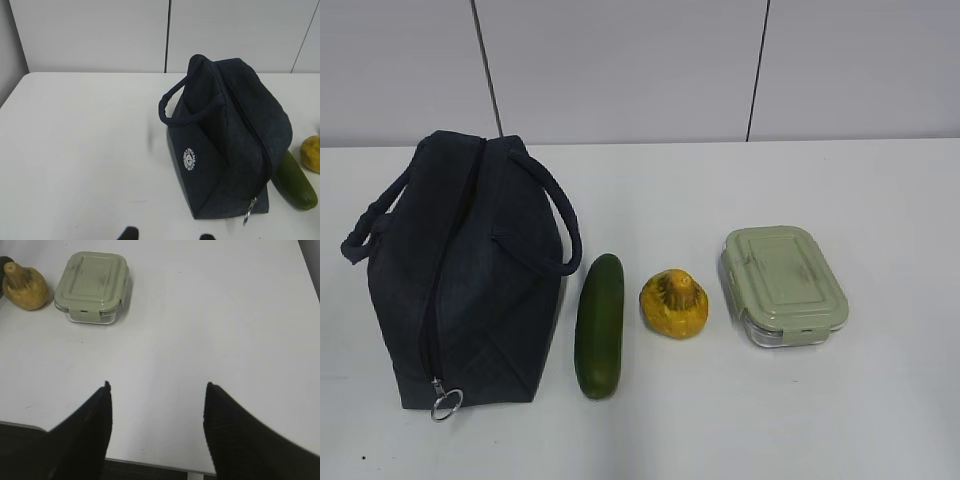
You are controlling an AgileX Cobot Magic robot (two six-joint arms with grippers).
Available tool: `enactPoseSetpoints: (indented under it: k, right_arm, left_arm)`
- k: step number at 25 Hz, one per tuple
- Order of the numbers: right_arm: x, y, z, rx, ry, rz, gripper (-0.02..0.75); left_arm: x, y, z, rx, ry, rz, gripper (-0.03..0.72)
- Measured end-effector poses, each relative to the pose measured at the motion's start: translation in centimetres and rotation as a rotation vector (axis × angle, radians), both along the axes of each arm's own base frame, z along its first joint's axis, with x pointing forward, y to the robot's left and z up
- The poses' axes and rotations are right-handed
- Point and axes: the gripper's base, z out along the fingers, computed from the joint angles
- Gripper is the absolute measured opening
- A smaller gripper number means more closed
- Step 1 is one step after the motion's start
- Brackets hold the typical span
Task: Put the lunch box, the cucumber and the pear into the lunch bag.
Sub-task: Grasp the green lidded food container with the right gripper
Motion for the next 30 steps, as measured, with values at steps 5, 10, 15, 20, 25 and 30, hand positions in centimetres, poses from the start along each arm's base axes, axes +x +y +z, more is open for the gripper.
enactPoseSetpoints:
  k: [5,10,15,20,25,30]
  right_arm:
    - [0.0,0.0,0.0,0.000,0.000,0.000,0.458]
    - [0.0,0.0,0.0,0.000,0.000,0.000,0.458]
    - [0.8,-0.1,0.5,-0.004,0.032,-0.005,0.458]
    - [3.5,0.0,2.2,0.054,0.062,-0.035,0.458]
    - [6.3,0.0,4.4,0.083,0.055,-0.053,0.458]
    - [9.7,0.1,6.2,0.100,0.076,-0.065,0.458]
  left_arm:
    - [0.0,0.0,0.0,0.000,0.000,0.000,0.236]
    - [0.0,0.0,0.0,0.000,0.000,0.000,0.236]
    - [0.0,0.0,0.0,0.000,0.000,0.000,0.236]
    - [0.0,0.0,0.0,0.000,0.000,0.000,0.236]
    - [0.0,0.0,0.0,0.000,0.000,0.000,0.236]
    - [0.0,0.0,0.0,0.000,0.000,0.000,0.236]
